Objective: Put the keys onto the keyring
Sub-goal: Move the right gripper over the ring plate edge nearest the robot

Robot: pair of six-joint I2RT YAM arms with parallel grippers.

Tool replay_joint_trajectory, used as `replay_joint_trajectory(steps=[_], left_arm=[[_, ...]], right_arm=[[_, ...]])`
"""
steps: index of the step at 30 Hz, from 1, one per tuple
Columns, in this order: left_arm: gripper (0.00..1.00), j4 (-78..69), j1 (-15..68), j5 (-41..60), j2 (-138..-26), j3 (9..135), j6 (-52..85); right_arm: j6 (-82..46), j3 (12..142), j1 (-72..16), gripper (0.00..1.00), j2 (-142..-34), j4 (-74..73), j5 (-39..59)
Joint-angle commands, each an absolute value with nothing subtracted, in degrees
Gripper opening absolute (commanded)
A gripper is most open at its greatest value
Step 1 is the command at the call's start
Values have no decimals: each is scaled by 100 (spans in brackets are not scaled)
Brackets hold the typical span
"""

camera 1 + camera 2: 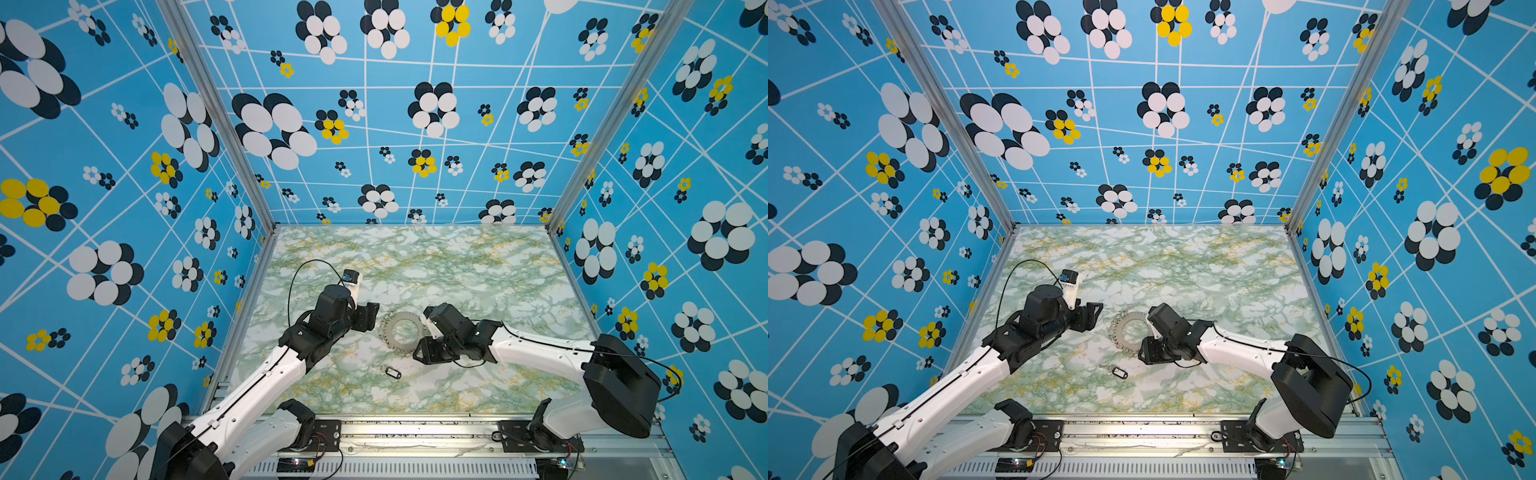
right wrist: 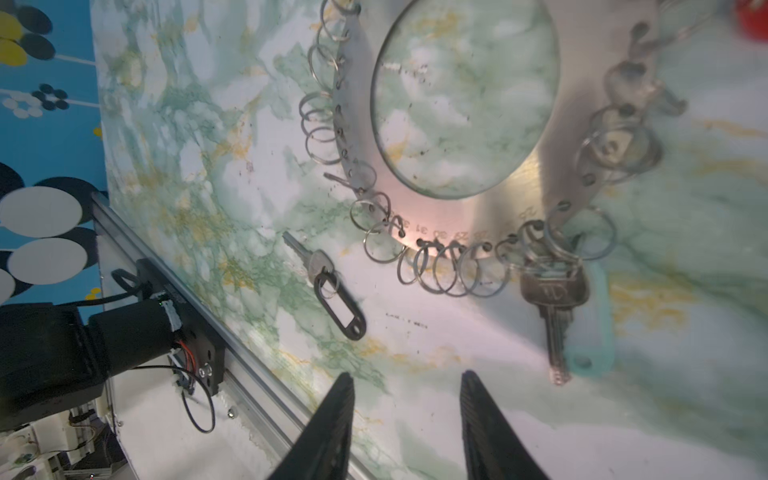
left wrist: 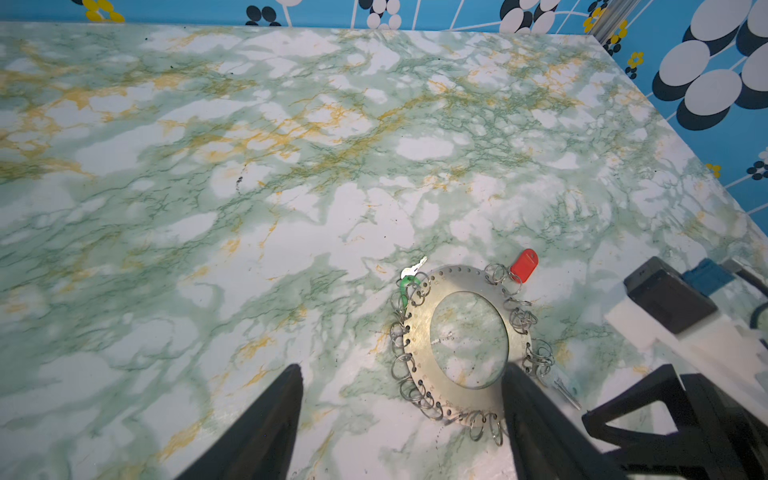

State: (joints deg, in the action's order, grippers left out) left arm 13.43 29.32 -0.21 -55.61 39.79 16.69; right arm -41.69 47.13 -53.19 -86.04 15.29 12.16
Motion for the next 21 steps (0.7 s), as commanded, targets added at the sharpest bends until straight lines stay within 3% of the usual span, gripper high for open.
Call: replay_joint_trajectory(steps=[1,10,21], left_arm=[[76,1534,2900,-253,-5383,3913,1826],[77,1854,2830,-406,-5087,3931,1804],[77,1837,2812,-431,-4946,3822,1863]], right_arm=[[-3977,5452,-5679,43,-9043,2383,328],[-2978,6465,-5971,37,-9846,3297,-609],[-2364,6435,-5967,35,-10021,3369,-921]])
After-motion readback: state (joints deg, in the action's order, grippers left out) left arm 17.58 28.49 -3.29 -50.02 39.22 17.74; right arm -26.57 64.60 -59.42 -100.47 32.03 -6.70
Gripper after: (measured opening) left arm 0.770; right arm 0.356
